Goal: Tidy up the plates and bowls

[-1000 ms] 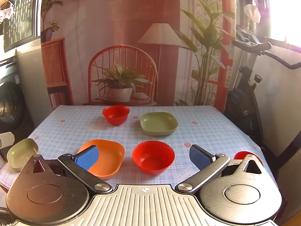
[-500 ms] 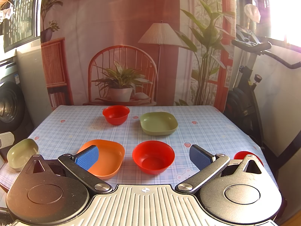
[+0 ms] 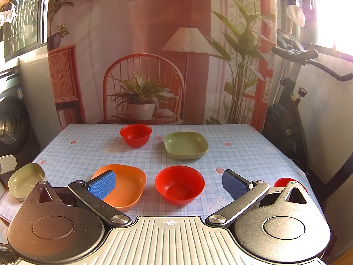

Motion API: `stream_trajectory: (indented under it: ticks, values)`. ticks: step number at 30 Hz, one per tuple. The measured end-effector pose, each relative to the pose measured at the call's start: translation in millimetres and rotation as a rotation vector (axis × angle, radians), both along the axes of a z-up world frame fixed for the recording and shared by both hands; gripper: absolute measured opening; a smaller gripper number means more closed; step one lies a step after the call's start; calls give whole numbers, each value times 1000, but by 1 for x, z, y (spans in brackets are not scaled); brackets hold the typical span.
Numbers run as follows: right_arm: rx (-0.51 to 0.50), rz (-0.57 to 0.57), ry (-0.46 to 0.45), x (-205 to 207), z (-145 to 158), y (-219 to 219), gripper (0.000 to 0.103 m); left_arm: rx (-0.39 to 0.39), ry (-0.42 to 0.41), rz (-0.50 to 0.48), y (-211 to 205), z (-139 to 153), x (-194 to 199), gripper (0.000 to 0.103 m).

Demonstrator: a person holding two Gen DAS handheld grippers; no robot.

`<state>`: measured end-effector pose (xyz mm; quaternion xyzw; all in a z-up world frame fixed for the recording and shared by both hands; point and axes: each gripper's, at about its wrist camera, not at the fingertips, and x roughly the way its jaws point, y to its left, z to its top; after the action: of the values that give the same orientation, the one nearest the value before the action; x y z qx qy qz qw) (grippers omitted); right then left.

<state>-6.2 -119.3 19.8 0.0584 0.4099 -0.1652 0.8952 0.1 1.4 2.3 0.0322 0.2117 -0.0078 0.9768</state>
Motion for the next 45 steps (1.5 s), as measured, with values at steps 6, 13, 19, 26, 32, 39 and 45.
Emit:
stream_trajectory:
  ticks: [6, 13, 19, 26, 32, 39, 45]
  values:
    - [0, 0, 0, 0, 0, 0, 103, 0, 0, 0, 0, 0, 0, 102]
    - [0, 0, 0, 0, 0, -1, 103, -1, 1, 0, 0, 0, 0, 102]
    - [1, 0, 0, 0, 0, -1, 103, -1, 1, 0, -2, -1, -1, 102]
    - [1, 0, 1, -1, 0, -1, 103, -2, 2, 0, -3, -2, -1, 102]
    - [1, 0, 0, -1, 1, -1, 103, -2, 3, -1, -1, -2, -1, 102]
    - [1, 0, 1, -1, 1, -1, 103, -3, 4, -1, -1, -2, 0, 102]
    - [2, 0, 0, -1, 1, -2, 103, -4, 5, 0, -1, -2, 0, 102]
